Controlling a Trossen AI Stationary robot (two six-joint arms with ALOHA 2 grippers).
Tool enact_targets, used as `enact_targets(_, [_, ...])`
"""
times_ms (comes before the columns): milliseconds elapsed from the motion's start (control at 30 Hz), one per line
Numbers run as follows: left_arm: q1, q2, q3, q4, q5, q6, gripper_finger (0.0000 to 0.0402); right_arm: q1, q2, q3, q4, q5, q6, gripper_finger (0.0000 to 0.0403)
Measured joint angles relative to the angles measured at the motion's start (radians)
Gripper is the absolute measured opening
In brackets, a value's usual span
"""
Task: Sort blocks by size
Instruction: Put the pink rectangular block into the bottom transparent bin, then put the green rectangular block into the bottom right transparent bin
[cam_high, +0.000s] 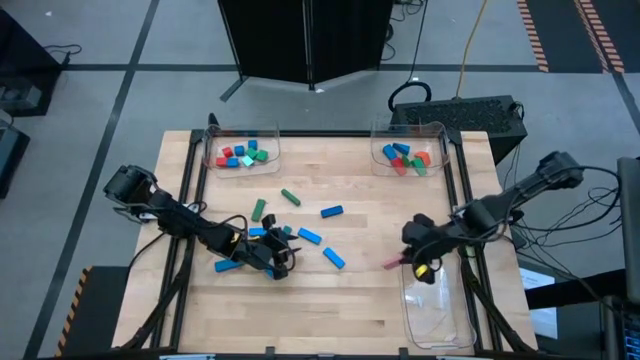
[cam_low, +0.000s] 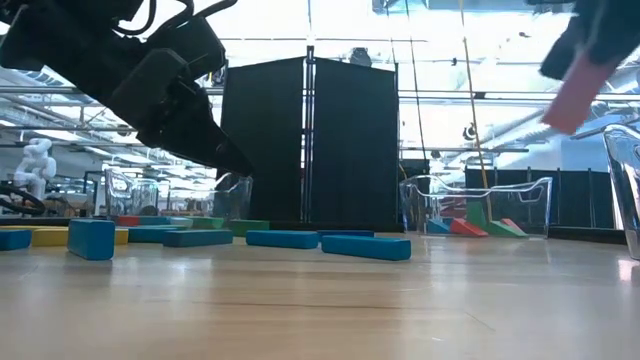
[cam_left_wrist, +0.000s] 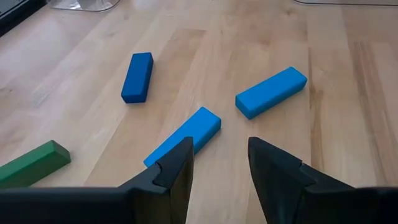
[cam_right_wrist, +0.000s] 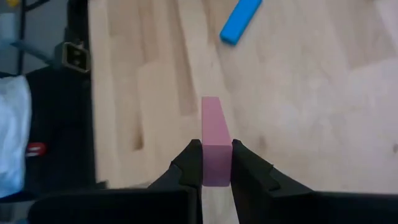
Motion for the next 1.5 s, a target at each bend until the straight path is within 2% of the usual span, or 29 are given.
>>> enact_targets(233, [0.001, 0.000, 0.000, 0.004, -0.018, 0.000, 0.0155, 0.068, -0.080, 0.000, -0.081, -0.020, 0.153, 0.0042])
enact_targets(467, [0.001, 0.000, 0.000, 0.004, -0.022, 0.002, 0.0155, 0.135, -0.099, 0.000, -0.227, -0.073, 0.339, 0.0042])
enact_targets(667, [0.001, 0.000, 0.000, 0.003, -0.027, 0.002, 0.0155, 0.179, -0.098, 0.000, -0.227, -0.095, 0.423, 0.0042])
enact_targets(867, [0.001, 0.000, 0.000, 0.002, -0.041, 0.002, 0.0155, 0.216, -0.050, -0.010, -0.219, -0.043, 0.452, 0.0042])
enact_targets(967, [0.001, 0.000, 0.000, -0.002, -0.080, 0.001, 0.0155, 0.223, 0.007, -0.016, -0.214, -0.046, 0.461, 0.0043])
enact_targets(1033, [0.001, 0.000, 0.000, -0.002, -0.141, -0.002, 0.0155, 0.230, 0.042, -0.016, -0.200, -0.063, 0.465, 0.0045])
enact_targets(1233, [0.002, 0.000, 0.000, -0.035, -0.307, -0.053, 0.0155, 0.248, 0.141, -0.016, -0.147, -0.083, 0.502, 0.0087])
enact_targets(1500, [0.008, 0.000, 0.000, -0.051, -0.323, -0.054, 0.0155, 0.248, 0.223, -0.016, -0.151, -0.122, 0.502, 0.0157])
